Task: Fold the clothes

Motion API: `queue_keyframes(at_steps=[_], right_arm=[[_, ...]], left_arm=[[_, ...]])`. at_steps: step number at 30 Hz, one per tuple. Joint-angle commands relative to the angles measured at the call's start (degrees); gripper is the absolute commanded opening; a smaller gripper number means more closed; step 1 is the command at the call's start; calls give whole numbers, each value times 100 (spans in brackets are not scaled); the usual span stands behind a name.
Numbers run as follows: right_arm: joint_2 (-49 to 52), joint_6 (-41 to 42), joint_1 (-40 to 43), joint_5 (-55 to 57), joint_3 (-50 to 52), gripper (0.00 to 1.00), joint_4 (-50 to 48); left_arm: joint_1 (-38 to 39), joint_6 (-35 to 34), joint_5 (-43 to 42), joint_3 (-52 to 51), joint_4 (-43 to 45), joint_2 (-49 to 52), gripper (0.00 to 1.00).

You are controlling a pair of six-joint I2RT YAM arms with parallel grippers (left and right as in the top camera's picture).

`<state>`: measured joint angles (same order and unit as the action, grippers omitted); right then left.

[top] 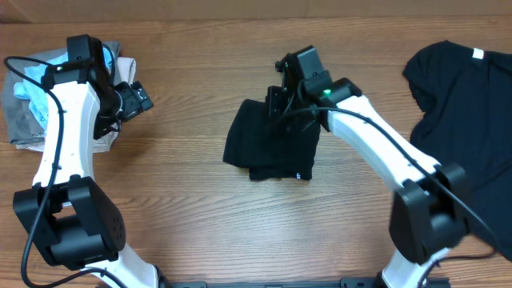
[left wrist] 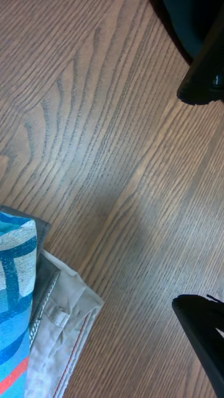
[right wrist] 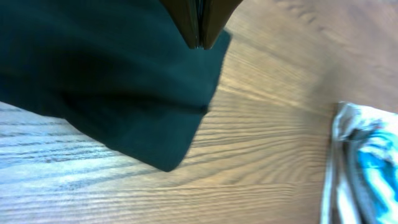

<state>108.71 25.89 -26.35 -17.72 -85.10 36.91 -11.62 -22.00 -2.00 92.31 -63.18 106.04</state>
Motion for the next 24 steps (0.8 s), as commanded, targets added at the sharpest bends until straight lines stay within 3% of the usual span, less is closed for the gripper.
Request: queue_keyframes(at_steps=[1,10,15,19,24], right_arm=[[431,-13,-26,-17,83,4,-236],[1381,-17,-24,109,83,10,-1690],[1399,-22,-17,61,59,10,-1707],[1207,-87,168,-710,-214,15,-1681],[568,-79,702,-1193,-706,19,-898]], left_arm=[[50,11,-55,68,2,-39,100],[50,11,-57,68,2,-39,100],[50,11,-57,68,2,-39,100],[50,11,-57,68,4,-39,100],[50,11,-57,68,2,-39,100]])
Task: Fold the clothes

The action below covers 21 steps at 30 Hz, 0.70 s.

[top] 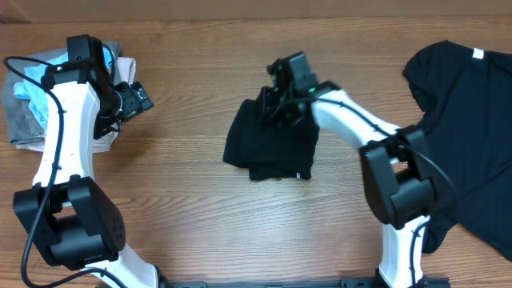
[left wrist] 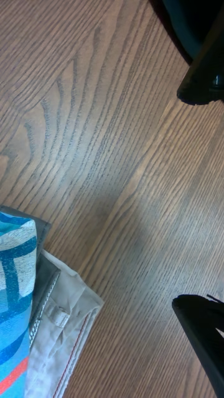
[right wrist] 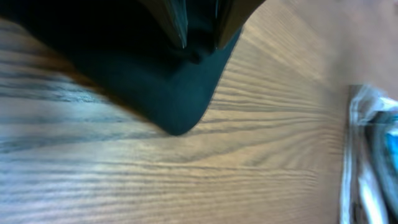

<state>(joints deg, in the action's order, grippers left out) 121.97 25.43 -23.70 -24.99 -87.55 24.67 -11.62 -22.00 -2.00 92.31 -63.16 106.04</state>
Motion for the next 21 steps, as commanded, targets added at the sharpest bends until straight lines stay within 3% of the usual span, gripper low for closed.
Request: queue_keyframes(at_steps=[1,11,16,21], right_arm=[[-920,-33,562,-468,-492,19,553],[-1246,-37,1386,798,-216,18,2933],[-1040,-188,1375,885,400,18,2662],[-855,-168,1368,826,1198,18,1722]], left_arm=[[50,11,-57,68,0,-39,100],[50,11,-57,68,0,-39,100],[50,11,-57,68,0,-39,100],[50,11,-57,68,0,-39,100]])
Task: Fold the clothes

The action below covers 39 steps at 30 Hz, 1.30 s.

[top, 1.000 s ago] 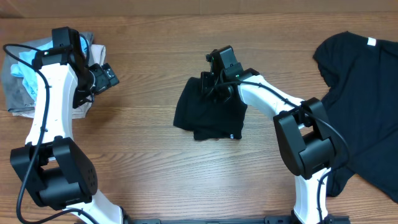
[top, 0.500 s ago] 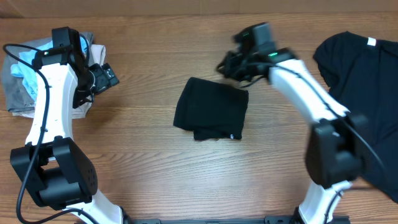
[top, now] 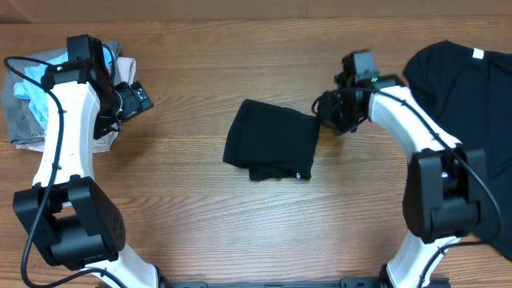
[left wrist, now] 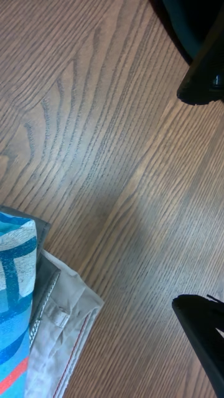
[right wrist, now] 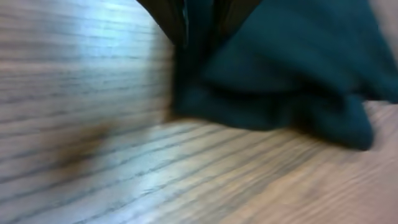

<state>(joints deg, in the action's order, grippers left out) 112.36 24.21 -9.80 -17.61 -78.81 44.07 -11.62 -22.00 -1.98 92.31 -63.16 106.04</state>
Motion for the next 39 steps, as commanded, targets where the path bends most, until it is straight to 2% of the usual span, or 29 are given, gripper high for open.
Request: queue_keyframes(at_steps=[1,6,12,16,20,22,31,39], right_arm=[[160,-44,-20,85,466,18,-398],[179,-199,-11,63,592,18,-518],[-293,-197,15,17,-374,19,481],[-680,-195,-79,-514,-855,19,1191],[-892,-192,-304,-1207,-868,6,1676],[-885,-192,-487,-1233,-828,4,1856],[-874,-101,-1554,-1137,-144,4,1147],[-872,411,-1692,-752,835,4,-138]], left_arm=[[50,11,-57,68,0,-39,100],[50,11,-59,68,0,-39,100],[50,11,-59,68,0,-39,100],[50,11,-59,68,0,-39,100],[50,11,-59,68,0,-39,100],[50,11,-59,68,0,-39,100],[50,11,-59,68,0,-39,100],[50,11,-59,68,0,-39,100]])
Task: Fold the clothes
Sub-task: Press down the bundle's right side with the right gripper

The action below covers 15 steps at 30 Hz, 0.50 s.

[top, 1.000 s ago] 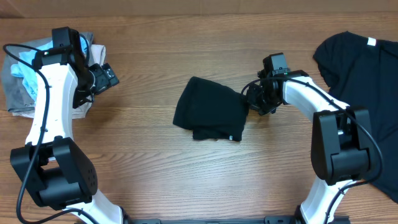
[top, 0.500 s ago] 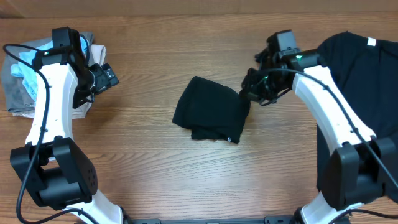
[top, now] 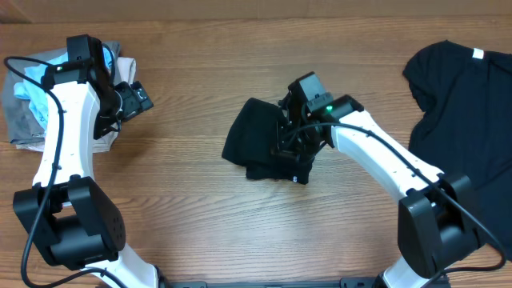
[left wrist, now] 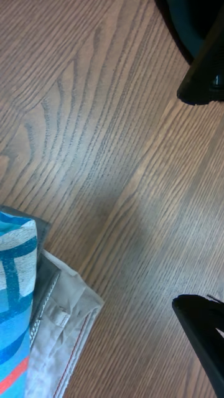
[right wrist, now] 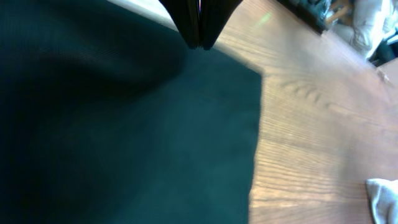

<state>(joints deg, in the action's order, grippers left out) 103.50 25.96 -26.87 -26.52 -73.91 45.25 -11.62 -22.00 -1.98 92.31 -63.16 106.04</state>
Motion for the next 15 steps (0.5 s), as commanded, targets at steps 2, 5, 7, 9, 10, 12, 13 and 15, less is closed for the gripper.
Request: queue_keyframes(at_steps=[2,5,7,9,10,12,13,15], right_arm=[[13,339,15,140,695,4,-675],[13,732,13,136,1390,4,-1440],[13,957,13,133,1764,4,-1801],[13,1034,9,136,2041,4,-2090],[13,1032,9,140,2168,4,-2240],[13,1032,15,140,2291,4,-2382],[13,1032,33,138,2288,4,-2382],[-11,1025,63,4,2238,4,-2409]], left_arm=[[50,11,-59,68,0,-39,100],[50,11,-59,68,0,-39,100],[50,11,-59,68,0,-39,100],[50,11,-59,68,0,-39,100],[50,11,-59,68,0,-39,100],[50,11,-59,68,0,-39,100],[50,11,-59,68,0,-39,100],[50,11,-59,68,0,-39,100]])
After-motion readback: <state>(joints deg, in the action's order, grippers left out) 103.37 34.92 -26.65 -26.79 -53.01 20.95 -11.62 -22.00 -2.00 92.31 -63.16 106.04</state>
